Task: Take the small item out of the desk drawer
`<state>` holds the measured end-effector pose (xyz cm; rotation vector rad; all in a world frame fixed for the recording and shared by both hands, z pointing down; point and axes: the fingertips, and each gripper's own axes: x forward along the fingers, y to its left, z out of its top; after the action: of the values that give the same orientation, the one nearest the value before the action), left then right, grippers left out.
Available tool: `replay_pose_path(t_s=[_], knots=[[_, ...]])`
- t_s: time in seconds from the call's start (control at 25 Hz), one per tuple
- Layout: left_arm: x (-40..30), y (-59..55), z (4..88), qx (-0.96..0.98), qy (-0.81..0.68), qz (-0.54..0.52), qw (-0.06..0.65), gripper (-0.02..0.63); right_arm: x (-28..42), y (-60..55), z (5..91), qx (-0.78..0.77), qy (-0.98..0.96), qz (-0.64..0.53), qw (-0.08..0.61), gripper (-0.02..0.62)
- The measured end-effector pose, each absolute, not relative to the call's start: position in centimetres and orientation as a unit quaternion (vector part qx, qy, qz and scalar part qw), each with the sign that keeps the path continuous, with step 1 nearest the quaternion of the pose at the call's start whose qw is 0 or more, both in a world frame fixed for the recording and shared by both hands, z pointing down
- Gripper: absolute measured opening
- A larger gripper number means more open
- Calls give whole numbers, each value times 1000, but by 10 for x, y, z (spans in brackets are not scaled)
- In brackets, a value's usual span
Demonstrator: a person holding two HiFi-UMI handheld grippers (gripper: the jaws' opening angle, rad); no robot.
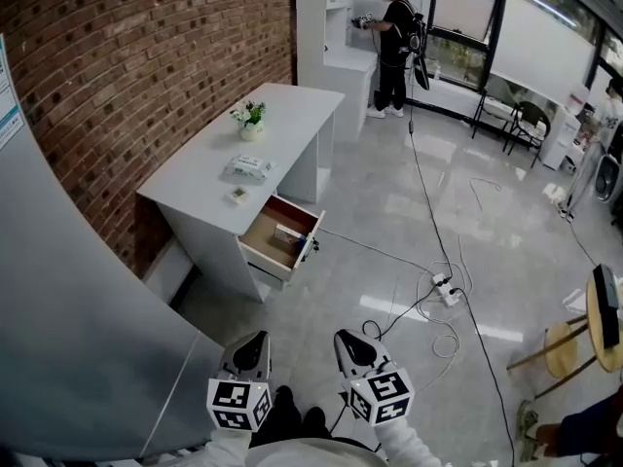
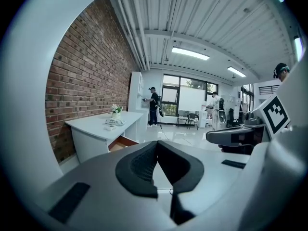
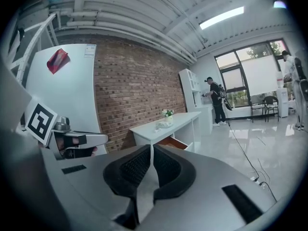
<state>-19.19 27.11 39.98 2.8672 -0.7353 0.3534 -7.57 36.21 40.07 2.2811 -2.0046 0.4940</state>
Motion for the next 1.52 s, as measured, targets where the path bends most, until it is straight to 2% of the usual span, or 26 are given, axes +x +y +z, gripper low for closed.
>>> replay_pose_path(t_s=[0.28, 0.4, 0.64, 0.96, 1.52], knots=[[-181, 258, 407, 956, -251, 129, 81, 17, -64, 346, 410, 736, -655, 169, 32, 31], [-174, 250, 410, 955, -250, 133, 84, 18, -60, 336, 414, 732, -657, 178, 35, 73], [-152, 228, 422, 955, -245, 140, 96, 18, -46, 313, 426, 721, -663, 195, 46, 95], [-115, 172, 433, 954, -240, 143, 109, 18, -16, 259, 439, 712, -667, 214, 55, 132], [-53, 63, 449, 953, -226, 156, 129, 18, 39, 149, 455, 708, -661, 241, 68, 155]])
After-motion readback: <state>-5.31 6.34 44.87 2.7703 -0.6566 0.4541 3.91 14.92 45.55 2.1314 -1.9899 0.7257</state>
